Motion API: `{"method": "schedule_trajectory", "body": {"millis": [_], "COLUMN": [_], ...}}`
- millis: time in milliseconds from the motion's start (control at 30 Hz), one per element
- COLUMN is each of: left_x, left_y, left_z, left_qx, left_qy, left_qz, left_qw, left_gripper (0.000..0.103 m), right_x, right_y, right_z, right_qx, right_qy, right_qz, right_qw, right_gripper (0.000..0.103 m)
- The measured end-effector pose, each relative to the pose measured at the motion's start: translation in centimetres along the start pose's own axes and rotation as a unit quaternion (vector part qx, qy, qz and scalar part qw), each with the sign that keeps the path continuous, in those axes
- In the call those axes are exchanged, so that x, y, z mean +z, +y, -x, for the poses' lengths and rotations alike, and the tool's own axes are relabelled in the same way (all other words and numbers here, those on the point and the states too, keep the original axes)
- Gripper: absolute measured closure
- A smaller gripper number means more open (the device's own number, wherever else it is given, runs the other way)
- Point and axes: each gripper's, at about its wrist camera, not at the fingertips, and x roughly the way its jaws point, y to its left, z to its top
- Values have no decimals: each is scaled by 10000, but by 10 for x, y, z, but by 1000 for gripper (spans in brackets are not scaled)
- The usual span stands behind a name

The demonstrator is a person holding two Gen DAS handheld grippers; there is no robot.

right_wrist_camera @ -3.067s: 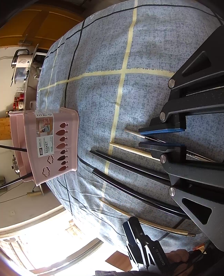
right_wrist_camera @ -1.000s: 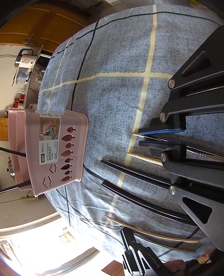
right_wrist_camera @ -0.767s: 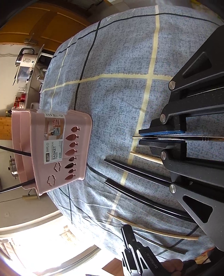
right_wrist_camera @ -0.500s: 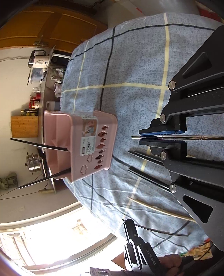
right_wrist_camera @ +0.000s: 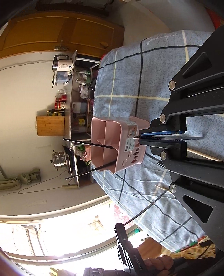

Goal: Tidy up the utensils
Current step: 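Lift both held chopsticks and carry them above the pink basket, then drop the chopsticks into the basket compartments and open both tools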

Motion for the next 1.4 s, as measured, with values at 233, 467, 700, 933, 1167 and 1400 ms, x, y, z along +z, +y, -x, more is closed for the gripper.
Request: {"method": "schedule_trajectory", "body": {"millis": [233, 467, 700, 933, 1167, 1400], "left_x": [10, 32, 76, 120, 139, 124], "left_y": [-4, -5, -7, 1, 13, 26], "left_z": [-5, -13, -17, -16, -39, -76], "left_qx": [-102, -224, -322, -338, -317, -309], "left_qy": [32, 31, -196, -603, -702, -417], "left_qz": [-17, -12, -62, 35, 129, 285], "left_qw": [9999, 9997, 9993, 9976, 9969, 9982], "left_gripper": [99, 99, 99, 99, 99, 99], "right_x": [11, 28, 62, 106, 130, 123], "right_y": [0, 5, 14, 19, 21, 21], "right_z": [10, 9, 3, -4, -25, -64], "right_qx": [23, 128, 280, 429, 515, 562], "right_qy": [-201, -309, -566, -948, -1088, -860], "right_qz": [26, 101, 174, 135, 58, -11], "right_qw": [9998, 9994, 9979, 9945, 9927, 9947], "right_gripper": [99, 99, 99, 99, 99, 99]}}
